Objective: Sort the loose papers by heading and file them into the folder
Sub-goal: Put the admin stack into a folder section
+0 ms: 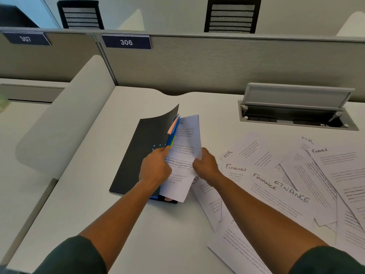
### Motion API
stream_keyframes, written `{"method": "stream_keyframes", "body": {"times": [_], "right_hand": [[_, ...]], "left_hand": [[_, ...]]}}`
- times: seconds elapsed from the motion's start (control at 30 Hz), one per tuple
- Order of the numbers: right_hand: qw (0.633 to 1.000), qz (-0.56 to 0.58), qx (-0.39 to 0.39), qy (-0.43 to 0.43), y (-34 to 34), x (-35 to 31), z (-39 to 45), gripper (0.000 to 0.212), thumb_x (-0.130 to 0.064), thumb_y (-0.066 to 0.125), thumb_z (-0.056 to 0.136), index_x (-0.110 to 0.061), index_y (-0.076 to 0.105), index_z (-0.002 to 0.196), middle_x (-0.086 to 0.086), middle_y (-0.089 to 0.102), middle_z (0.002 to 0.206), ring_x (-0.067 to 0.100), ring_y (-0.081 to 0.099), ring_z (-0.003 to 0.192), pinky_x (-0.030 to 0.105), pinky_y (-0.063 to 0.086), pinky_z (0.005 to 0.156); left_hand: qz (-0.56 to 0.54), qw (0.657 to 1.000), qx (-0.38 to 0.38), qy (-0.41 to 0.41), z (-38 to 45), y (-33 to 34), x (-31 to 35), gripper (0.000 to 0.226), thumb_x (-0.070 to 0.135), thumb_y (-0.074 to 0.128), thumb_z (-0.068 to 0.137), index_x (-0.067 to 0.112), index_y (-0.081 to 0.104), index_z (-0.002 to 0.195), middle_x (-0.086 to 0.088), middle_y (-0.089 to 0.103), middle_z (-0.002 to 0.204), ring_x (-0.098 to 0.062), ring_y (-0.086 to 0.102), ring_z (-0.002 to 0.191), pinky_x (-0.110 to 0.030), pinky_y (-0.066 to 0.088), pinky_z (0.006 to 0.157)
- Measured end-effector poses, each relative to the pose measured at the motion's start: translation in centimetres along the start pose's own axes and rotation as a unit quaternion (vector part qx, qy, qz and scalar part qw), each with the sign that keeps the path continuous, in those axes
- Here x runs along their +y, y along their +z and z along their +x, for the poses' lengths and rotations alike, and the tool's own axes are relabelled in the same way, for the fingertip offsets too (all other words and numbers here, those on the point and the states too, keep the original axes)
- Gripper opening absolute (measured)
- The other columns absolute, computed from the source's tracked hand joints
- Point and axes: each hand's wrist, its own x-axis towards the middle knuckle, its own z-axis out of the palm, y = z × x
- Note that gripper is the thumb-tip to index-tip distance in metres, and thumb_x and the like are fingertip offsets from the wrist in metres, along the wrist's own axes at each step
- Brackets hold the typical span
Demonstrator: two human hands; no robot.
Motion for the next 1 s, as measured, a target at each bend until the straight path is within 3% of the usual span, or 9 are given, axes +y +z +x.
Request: {"method": "stream_keyframes", "body": {"times": [0.07,0.3,0.63,0.87,1.0], "right_hand": [[1.0,0.008,-0.008,0.009,-0.3,0.1,0.2,0.033,-0.006,0.047,0.091,-0.011,0.046,0.124,0.005,0.055,0.109,0.023,0.057,0.09,0.026,0.051,0.057],[0.997,0.058,-0.031,0.047,-1.6,-0.3,0.9,0.035,-0.004,0.048,0.085,-0.014,0.051,0.118,0.008,0.063,0.114,0.027,0.066,0.091,0.039,0.062,0.069],[0.991,0.075,-0.086,0.073,-4.8,-1.1,1.9,0.03,0.006,0.04,0.091,-0.014,0.053,0.109,-0.004,0.061,0.087,0.016,0.06,0.075,0.031,0.056,0.071],[0.99,0.092,-0.089,0.052,-1.8,-2.7,2.4,0.028,0.004,0.042,0.089,-0.011,0.06,0.105,0.008,0.066,0.101,0.02,0.065,0.082,0.027,0.055,0.055],[0.991,0.102,-0.048,0.066,0.9,-2.7,3.2,0.028,-0.005,0.052,0.085,-0.007,0.064,0.11,0.015,0.068,0.104,0.03,0.067,0.089,0.038,0.062,0.063]], "left_hand": [[0.001,1.0,0.006,0.002,0.1,0.1,-0.1,0.048,0.025,0.057,0.096,0.024,0.045,0.143,0.002,0.061,0.12,-0.015,0.059,0.087,-0.021,0.052,0.07],[0.04,0.998,0.023,0.03,0.0,0.5,0.0,0.055,0.026,0.054,0.097,0.025,0.038,0.15,0.002,0.054,0.14,-0.023,0.063,0.107,-0.031,0.057,0.084],[0.082,0.996,0.027,0.03,-0.1,0.5,0.1,0.058,0.027,0.053,0.097,0.028,0.034,0.152,0.003,0.05,0.146,-0.021,0.06,0.113,-0.028,0.055,0.086],[0.082,0.996,0.013,0.042,-0.4,0.6,-0.4,0.057,0.028,0.054,0.097,0.025,0.036,0.151,0.001,0.051,0.145,-0.023,0.059,0.118,-0.032,0.055,0.089],[0.085,0.995,0.009,0.053,-0.2,0.7,-0.5,0.061,0.027,0.058,0.094,0.023,0.037,0.151,0.0,0.048,0.148,-0.024,0.056,0.123,-0.036,0.056,0.093]]}}
